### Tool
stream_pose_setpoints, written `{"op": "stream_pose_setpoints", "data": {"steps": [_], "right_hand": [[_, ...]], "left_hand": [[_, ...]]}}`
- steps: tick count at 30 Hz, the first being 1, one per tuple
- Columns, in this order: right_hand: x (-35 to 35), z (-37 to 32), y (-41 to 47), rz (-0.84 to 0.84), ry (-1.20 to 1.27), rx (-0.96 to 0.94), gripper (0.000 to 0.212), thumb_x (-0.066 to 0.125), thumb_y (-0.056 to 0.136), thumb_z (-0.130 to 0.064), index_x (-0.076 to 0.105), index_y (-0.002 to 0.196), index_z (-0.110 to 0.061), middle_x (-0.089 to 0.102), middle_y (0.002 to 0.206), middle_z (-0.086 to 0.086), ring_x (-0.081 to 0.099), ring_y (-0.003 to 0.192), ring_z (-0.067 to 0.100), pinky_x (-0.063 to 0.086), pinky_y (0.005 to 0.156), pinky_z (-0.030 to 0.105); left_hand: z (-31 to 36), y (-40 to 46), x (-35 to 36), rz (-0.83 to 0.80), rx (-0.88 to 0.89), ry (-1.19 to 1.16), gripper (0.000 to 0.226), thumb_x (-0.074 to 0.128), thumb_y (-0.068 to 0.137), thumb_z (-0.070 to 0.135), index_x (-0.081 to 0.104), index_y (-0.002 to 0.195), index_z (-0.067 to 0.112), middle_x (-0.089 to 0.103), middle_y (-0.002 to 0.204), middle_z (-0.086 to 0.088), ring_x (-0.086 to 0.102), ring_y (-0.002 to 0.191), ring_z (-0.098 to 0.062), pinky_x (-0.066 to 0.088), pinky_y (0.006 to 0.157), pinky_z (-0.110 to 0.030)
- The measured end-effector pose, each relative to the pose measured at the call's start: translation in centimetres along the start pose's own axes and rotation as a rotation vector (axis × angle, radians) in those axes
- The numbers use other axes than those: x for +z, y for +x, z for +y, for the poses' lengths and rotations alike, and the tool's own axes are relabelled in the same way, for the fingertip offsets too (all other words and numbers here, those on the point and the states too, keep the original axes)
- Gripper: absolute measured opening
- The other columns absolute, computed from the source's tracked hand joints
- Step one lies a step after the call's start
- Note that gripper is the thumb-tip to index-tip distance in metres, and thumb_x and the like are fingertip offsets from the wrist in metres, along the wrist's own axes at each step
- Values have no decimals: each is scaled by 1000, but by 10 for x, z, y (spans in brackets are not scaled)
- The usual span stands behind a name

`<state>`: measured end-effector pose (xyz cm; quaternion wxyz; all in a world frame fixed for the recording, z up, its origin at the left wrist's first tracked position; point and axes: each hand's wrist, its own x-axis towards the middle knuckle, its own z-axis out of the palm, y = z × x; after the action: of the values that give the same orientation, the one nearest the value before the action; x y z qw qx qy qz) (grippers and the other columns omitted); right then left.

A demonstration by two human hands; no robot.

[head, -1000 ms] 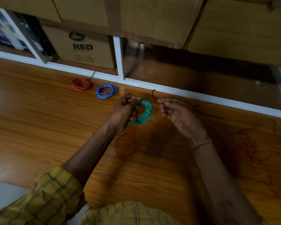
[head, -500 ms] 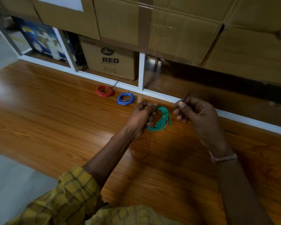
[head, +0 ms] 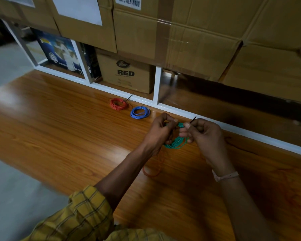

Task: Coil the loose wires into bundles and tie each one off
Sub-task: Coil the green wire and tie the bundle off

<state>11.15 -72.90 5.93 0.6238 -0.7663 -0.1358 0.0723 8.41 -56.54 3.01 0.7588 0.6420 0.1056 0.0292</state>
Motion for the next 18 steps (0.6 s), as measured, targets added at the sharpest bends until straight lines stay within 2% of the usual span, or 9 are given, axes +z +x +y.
{"op": "stream_pose_setpoints", "data": {"steps": [2,5,9,13,18], "right_hand": [[6,2,-4,62,46,-23,10,67,99,-12,72,92,-5,80,87,7,79,83,17,60,64,25],[12,6,-12,123,63,-108,9,67,99,-12,74,98,-7,80,92,3,78,88,16,63,71,30],[16,15,-23,127,14,-203,10,66,99,-16,76,103,-16,80,96,-5,76,96,13,62,79,37],[15,17,-25,149,46,-222,12,65,100,-14,75,107,-13,80,100,-4,76,100,15,63,80,43],[14,19,-25,145,3,-255,13,67,99,-15,76,109,-14,79,104,-5,76,100,16,64,80,49]], "left_hand": [[1,0,2,6,17,8,13,58,109,24,56,106,12,53,76,-8,44,46,-5,37,45,-23],[0,0,1,7,34,2,13,57,109,24,55,108,12,56,79,-9,44,46,-6,37,45,-23],[2,2,-2,-27,33,28,17,55,110,26,53,112,9,62,90,-24,44,46,-8,37,46,-25],[5,5,-6,-31,27,83,13,55,111,28,54,107,15,62,81,-2,44,46,-5,38,47,-25],[11,6,-7,-23,63,128,17,56,110,30,56,111,13,58,71,5,46,50,-6,41,52,-27]]}}
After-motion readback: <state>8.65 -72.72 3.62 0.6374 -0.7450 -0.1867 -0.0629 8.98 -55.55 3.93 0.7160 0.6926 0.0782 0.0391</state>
